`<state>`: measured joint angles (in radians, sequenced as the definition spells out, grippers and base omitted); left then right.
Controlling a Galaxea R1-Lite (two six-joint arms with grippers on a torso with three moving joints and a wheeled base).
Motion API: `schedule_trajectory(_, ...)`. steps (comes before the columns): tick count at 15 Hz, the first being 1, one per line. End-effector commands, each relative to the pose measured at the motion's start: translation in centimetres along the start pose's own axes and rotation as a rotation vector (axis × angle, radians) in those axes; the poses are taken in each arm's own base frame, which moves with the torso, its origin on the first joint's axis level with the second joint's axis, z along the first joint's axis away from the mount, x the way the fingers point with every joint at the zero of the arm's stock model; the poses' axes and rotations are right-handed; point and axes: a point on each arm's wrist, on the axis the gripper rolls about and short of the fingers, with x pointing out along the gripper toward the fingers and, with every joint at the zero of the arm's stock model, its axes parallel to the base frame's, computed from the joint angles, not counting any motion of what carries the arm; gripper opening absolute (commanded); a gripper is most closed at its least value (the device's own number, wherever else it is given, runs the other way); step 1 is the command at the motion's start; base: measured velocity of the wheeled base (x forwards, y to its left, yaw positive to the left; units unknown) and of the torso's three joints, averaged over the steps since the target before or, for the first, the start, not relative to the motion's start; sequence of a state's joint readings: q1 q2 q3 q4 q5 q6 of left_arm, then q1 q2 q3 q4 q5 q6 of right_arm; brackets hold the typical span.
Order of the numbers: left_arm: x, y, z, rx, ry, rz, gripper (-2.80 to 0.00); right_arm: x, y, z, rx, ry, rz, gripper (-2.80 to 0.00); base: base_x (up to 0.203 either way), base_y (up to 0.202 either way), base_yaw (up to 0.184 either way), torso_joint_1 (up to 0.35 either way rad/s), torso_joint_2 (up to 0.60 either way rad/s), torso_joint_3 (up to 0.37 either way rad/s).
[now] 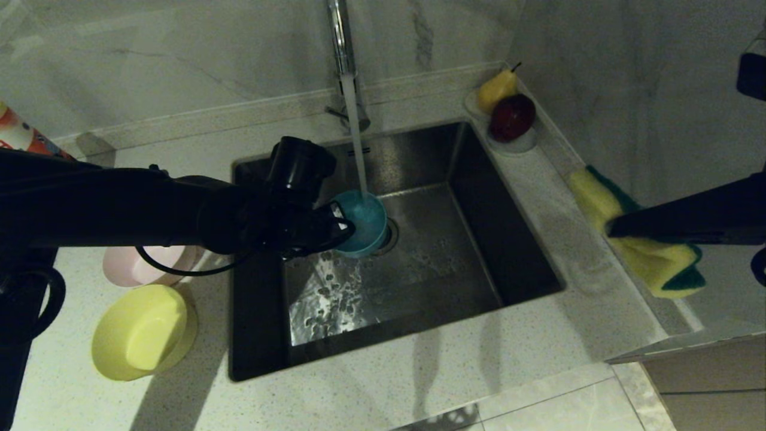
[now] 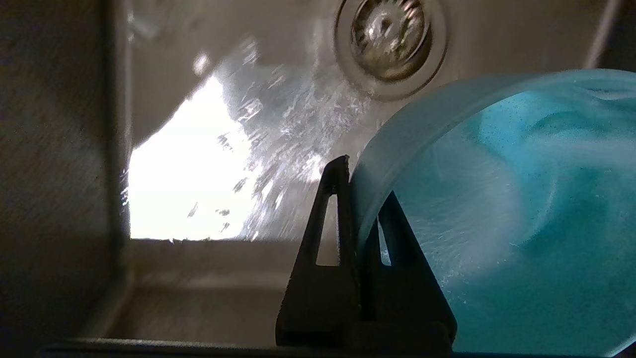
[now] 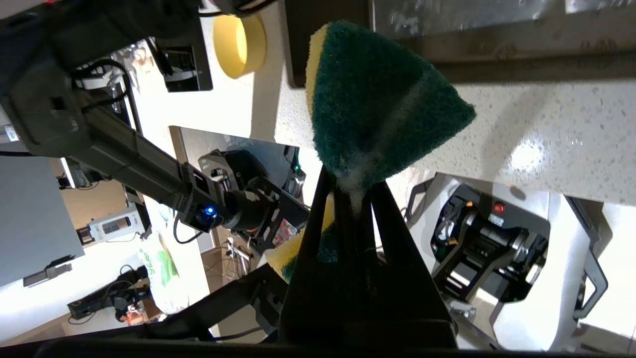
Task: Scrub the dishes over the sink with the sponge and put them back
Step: Rinse the bowl
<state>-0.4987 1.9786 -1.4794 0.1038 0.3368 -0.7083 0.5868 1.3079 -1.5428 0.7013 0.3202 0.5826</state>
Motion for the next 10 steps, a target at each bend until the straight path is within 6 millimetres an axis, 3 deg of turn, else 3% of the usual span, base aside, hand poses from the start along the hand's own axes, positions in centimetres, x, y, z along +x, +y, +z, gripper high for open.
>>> schedule_trajectory(1,-0.72,0.02,0.27,-0.005,0.008,0.000,-2.80,0.08,-0.21,-0.30,0.008,0.013,-0.006,-2.80,0.000,0.000,0.000,0.000,0.00,0.000)
schedule_trajectory(10,-0.44,0.25,-0.18,-0.001,0.020,0.008,-2.80,0.30,-0.31,-0.38,0.011,0.029,0.001,-2.80,0.000,0.000,0.000,0.000,0.00,0.000)
